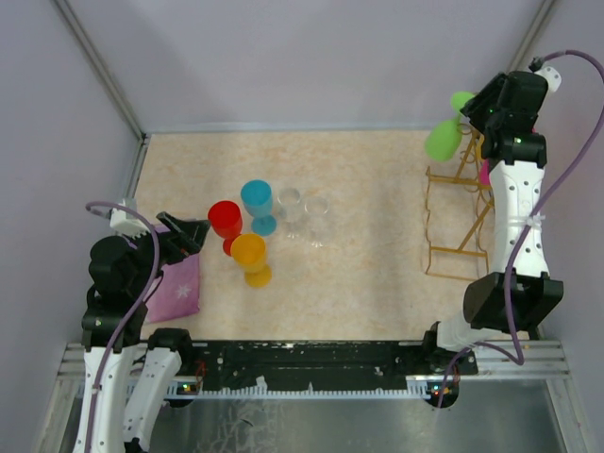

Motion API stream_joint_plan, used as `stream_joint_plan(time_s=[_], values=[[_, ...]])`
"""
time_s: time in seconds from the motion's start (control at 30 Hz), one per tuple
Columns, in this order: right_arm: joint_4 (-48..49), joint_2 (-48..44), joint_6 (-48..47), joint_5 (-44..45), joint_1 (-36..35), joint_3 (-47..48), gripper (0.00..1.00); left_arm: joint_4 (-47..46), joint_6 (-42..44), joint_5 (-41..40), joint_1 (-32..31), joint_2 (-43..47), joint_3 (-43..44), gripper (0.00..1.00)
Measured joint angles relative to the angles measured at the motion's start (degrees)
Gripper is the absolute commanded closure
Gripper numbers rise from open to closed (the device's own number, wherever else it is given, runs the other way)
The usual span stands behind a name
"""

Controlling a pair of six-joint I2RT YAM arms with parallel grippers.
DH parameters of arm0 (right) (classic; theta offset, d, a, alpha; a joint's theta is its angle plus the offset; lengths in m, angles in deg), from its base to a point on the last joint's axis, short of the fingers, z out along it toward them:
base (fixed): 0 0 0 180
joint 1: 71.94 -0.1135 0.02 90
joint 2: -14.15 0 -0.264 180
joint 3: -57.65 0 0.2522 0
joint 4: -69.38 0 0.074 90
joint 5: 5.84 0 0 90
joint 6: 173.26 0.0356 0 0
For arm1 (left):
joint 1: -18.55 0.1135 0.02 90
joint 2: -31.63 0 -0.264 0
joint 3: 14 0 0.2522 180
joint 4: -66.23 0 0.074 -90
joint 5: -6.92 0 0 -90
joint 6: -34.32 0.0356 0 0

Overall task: Take the wine glass off the wine glass rack
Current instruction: Pick up the wine glass from the wine rack.

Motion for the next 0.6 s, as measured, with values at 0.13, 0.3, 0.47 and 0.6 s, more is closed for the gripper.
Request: stream_joint_plan(time_s=[0.13, 0.3, 0.47, 0.6], values=[[0.8, 0.0, 0.4, 0.1, 0.0, -0.4, 0.52, 0.0, 0.0, 0.0, 0.0, 0.0, 0.0, 0.01], [1.5, 0.1, 0.5, 0.1, 0.0, -1.0, 0.53, 0.0, 0.0, 0.2, 0.0, 0.0, 0.0, 0.01], [1.9, 0.2, 0.6, 0.2, 0.0, -1.0, 0.53, 0.0, 0.1, 0.2, 0.0, 0.0, 0.0, 0.01], [1.9, 0.4, 0.6, 0.4, 0.0, -1.0, 0.53, 0.0, 0.1, 0.2, 0.0, 0.0, 0.0, 0.01]])
